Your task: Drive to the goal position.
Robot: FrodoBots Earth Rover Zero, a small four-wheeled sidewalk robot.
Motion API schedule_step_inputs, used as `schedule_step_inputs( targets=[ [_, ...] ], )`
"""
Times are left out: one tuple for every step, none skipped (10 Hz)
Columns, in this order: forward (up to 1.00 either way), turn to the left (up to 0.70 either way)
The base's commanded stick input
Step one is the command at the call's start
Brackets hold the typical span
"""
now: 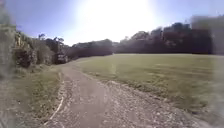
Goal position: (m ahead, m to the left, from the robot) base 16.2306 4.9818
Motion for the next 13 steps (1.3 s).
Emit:
schedule_step_inputs(
  targets=[
    [0.30, 0.23],
    [0.30, 0.60],
    [0.30, 0.60],
    [0.30, 0.60],
    [0.30, 0.60],
    [0.30, 0.60],
    [0.30, 0.60],
    [0.30, 0.60],
    [0.30, 0.60],
    [0.30, 0.00],
    [0.30, 0.00],
    [0.30, 0.00],
    [0.30, 0.00]
  ],
)
